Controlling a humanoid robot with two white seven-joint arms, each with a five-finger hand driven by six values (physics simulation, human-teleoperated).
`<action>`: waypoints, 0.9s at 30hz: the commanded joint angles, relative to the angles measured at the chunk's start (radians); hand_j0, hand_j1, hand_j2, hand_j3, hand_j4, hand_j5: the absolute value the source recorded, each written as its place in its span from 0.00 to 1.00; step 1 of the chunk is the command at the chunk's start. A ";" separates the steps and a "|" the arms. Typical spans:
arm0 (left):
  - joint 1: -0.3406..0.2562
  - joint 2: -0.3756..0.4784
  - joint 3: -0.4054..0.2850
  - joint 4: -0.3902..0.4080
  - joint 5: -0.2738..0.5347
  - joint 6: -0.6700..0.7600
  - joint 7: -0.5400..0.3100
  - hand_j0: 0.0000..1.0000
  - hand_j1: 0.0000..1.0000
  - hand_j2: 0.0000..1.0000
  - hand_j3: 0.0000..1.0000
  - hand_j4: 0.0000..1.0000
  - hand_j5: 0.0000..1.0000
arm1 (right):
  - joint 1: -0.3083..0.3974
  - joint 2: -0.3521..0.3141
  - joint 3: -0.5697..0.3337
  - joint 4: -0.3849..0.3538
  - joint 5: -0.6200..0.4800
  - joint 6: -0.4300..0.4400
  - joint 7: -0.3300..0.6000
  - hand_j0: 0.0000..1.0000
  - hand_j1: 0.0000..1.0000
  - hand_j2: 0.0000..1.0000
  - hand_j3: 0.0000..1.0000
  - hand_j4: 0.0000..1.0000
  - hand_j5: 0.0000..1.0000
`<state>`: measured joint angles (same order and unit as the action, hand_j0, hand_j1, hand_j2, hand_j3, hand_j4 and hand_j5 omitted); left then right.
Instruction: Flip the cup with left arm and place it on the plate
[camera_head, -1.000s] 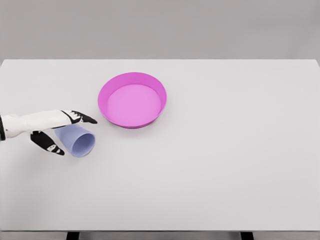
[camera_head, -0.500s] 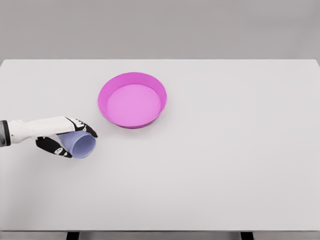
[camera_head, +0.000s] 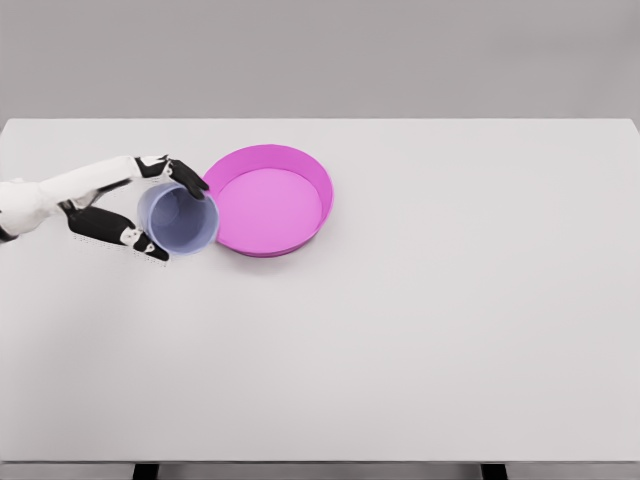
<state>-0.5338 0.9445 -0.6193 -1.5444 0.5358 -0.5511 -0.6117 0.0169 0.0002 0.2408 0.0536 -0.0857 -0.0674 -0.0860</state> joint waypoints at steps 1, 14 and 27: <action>-0.003 -0.006 0.003 -0.036 0.148 0.060 0.001 0.50 0.50 0.50 0.50 0.50 0.50 | 0.000 0.000 0.000 0.000 0.000 0.000 0.000 1.00 1.00 1.00 1.00 1.00 1.00; -0.087 -0.306 -0.013 0.084 0.403 0.280 0.001 0.47 0.47 0.47 0.47 0.47 0.47 | 0.000 0.000 0.000 0.000 0.000 0.000 0.000 1.00 1.00 1.00 1.00 1.00 1.00; -0.083 -0.507 -0.004 0.406 0.424 0.293 0.001 0.47 0.47 0.47 0.47 0.47 0.47 | 0.000 0.000 0.000 0.000 0.000 0.000 0.000 1.00 1.00 1.00 1.00 1.00 1.00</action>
<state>-0.6167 0.4458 -0.6269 -1.1906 0.9479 -0.2594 -0.6114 0.0169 0.0002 0.2408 0.0535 -0.0857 -0.0674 -0.0860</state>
